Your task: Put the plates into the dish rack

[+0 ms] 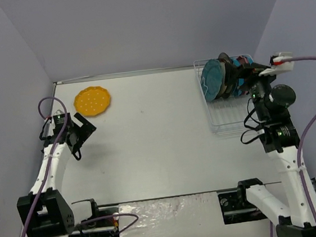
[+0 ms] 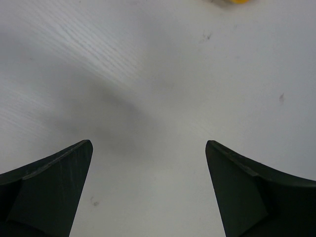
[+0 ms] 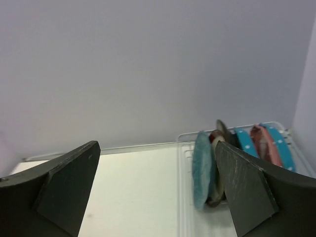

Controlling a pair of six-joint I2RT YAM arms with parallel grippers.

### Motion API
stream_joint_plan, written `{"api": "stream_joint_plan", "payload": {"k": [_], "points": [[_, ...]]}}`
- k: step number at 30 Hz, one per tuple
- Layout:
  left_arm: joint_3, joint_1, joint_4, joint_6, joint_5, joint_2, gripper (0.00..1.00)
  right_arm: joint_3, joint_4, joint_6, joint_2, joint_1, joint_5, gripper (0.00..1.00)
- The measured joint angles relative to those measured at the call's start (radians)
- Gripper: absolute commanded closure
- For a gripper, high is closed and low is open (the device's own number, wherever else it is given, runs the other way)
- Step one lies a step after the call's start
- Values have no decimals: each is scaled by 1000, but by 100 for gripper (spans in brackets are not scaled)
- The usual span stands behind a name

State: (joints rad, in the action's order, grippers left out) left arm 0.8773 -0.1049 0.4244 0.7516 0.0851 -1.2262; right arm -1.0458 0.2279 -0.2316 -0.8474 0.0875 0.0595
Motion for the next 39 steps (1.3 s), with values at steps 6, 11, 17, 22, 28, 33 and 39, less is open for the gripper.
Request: {"api": "stream_joint_plan", "payload": {"k": [6, 11, 17, 22, 28, 33, 39], "points": [[113, -37, -92, 113, -14, -292, 3, 163, 0, -161, 107, 0, 96, 0], [378, -42, -82, 138, -45, -549, 3, 248, -20, -229, 129, 14, 151, 0], [681, -50, -6, 144, -97, -775, 4, 284, -28, -251, 171, 45, 193, 0], [836, -55, 91, 152, -133, -912, 8, 292, -29, -251, 183, 52, 210, 0], [915, -56, 157, 155, -147, -983, 14, 306, -31, -251, 184, 58, 212, 0], [934, -58, 193, 153, -156, -998, 30, 317, -32, -255, 181, 58, 212, 0], [999, -59, 241, 143, -174, -1040, 53, 318, -35, -266, 181, 58, 211, 0]]}}
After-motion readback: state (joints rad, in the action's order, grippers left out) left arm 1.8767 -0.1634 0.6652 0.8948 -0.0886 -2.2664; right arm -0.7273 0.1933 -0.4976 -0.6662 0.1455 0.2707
